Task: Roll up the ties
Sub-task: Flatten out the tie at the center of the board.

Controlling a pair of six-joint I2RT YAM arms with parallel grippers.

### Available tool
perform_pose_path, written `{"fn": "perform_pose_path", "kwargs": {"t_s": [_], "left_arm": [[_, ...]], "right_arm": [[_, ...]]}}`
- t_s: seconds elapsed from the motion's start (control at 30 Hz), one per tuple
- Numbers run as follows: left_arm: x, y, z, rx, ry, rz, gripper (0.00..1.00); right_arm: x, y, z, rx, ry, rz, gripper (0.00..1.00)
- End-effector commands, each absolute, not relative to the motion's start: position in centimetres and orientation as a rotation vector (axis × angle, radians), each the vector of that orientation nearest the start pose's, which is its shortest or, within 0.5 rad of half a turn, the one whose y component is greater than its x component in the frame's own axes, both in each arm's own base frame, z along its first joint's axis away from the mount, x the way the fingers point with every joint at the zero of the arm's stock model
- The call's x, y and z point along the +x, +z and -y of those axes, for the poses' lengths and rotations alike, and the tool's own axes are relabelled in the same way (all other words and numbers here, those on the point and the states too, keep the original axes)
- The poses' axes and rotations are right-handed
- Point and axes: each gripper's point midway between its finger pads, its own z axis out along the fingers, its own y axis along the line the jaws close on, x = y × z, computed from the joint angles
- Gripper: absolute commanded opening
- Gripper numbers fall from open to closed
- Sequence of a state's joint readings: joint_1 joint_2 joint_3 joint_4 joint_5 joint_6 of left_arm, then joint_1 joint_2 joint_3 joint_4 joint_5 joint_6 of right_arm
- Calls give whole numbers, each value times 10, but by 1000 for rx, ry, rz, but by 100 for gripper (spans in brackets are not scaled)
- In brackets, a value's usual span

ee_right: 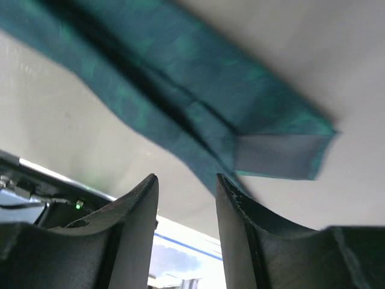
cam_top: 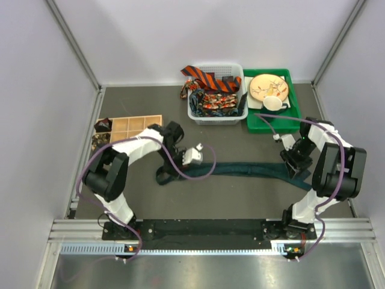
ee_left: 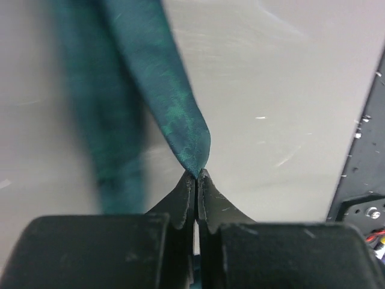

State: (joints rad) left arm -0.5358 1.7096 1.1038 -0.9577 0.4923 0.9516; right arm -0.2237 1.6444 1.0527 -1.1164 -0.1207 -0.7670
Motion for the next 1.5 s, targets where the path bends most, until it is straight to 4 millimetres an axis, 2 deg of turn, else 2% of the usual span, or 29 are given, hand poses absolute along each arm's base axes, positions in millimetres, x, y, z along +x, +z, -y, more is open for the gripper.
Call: {"fn": "perform_pose_path", "kwargs": {"t_s": [0.0, 0.17, 0.37, 0.43, 0.57, 0.67, 0.77, 0.9, 0.93, 0.97, 1.07, 1.23, 1.33, 1.37, 1.43, 1.47], "left_arm": [[224, 69, 171, 1919, -769, -2229, 0], [242, 62, 141, 1910, -779, -2278, 0], [226, 44, 112, 2061, -798, -2239, 0], [220, 42, 103, 2037, -858, -2256, 0], [221, 36, 81, 1991, -965, -2252, 4], [228, 33, 69, 1977, -955, -2266, 5], [232, 36, 68, 1996, -950, -2218, 10], [239, 36, 71, 1991, -919, -2188, 13], [240, 34, 69, 1973, -897, -2220, 11], [245, 28, 66, 1964, -856, -2228, 9], [243, 21, 56, 1954, -850, -2252, 2], [238, 16, 44, 1965, -873, -2239, 0], [235, 10, 41, 1983, -889, -2236, 10], [236, 11, 43, 1975, -899, -2232, 22], [239, 15, 49, 1953, -916, -2204, 31], [241, 18, 51, 1942, -918, -2191, 41]], "right_arm": [[236, 64, 64, -724, 171, -3031, 43], [245, 72, 68, -763, 145, -3010, 43], [249, 77, 70, -773, 140, -3011, 43], [250, 79, 70, -777, 142, -3009, 43], [250, 76, 69, -775, 162, -3016, 43], [250, 81, 64, -816, 201, -2988, 43], [248, 87, 56, -900, 246, -2907, 45], [234, 82, 38, -1037, 295, -2844, 45], [233, 80, 31, -1111, 287, -2814, 45], [222, 73, 29, -1155, 289, -2825, 45], [212, 65, 25, -1290, 239, -2779, 45], [213, 57, 21, -1358, 195, -2737, 45], [215, 51, 12, -1360, 197, -2728, 43], [212, 46, 8, -1376, 200, -2726, 42], [217, 39, 2, -1377, 166, -2718, 40], [216, 36, -1, -1399, 156, -2714, 40]]}}
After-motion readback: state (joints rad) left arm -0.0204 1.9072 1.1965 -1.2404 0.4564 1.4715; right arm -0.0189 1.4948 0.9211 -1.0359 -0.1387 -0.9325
